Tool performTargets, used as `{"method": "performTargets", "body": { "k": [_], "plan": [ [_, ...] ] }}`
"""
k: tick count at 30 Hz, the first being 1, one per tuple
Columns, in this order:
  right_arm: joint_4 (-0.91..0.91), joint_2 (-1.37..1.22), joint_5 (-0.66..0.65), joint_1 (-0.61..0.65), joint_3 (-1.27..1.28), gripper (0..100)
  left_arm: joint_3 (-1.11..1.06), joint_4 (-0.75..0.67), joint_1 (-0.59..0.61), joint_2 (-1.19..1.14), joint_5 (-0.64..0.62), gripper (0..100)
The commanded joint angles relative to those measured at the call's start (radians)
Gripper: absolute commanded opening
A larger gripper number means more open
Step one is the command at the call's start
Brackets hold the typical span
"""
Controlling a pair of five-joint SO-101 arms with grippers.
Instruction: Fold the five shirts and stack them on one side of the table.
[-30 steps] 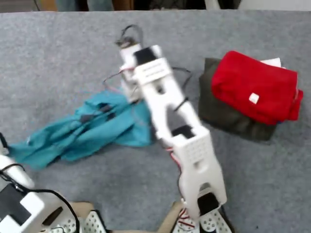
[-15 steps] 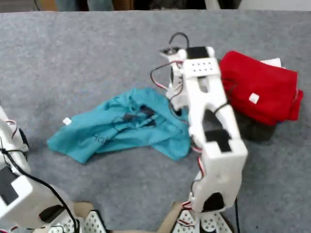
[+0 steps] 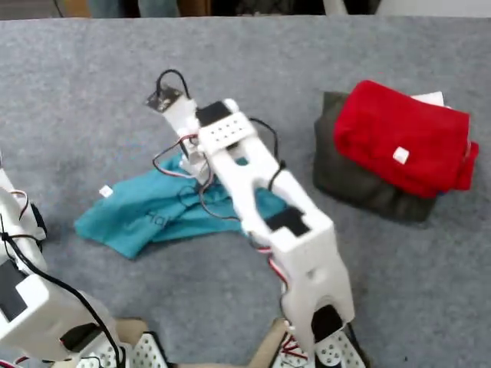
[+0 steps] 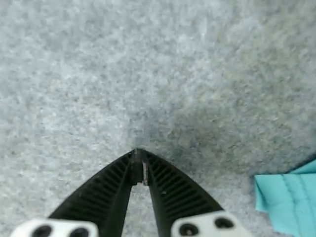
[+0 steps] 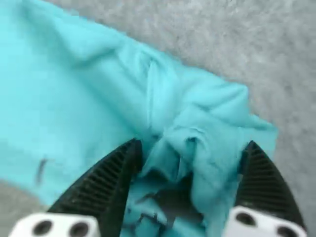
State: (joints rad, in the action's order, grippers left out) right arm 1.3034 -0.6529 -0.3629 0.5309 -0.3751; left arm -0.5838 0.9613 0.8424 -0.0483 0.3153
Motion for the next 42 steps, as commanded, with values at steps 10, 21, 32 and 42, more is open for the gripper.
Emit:
{"method": "performTargets", "body": {
  "k": [10,21,32,42],
  "plan": [
    [0.204,-0.070,0.107,-0.103,-0.527,1.4,0.033,-0.006,-0.007,0.011,-0.006,3],
    [0.465,-0.030,0.255,0.110,-0.963,1.3,0.047,-0.006,0.019,0.012,-0.054,3],
    [0.367,0.088,0.361,0.224,-0.940,1.4,0.170,-0.014,0.217,0.003,-0.310,3],
    [0.371,-0.269,0.351,-0.186,-0.949,1.4,0.166,-0.012,0.213,0.003,-0.316,3]
  ]
}}
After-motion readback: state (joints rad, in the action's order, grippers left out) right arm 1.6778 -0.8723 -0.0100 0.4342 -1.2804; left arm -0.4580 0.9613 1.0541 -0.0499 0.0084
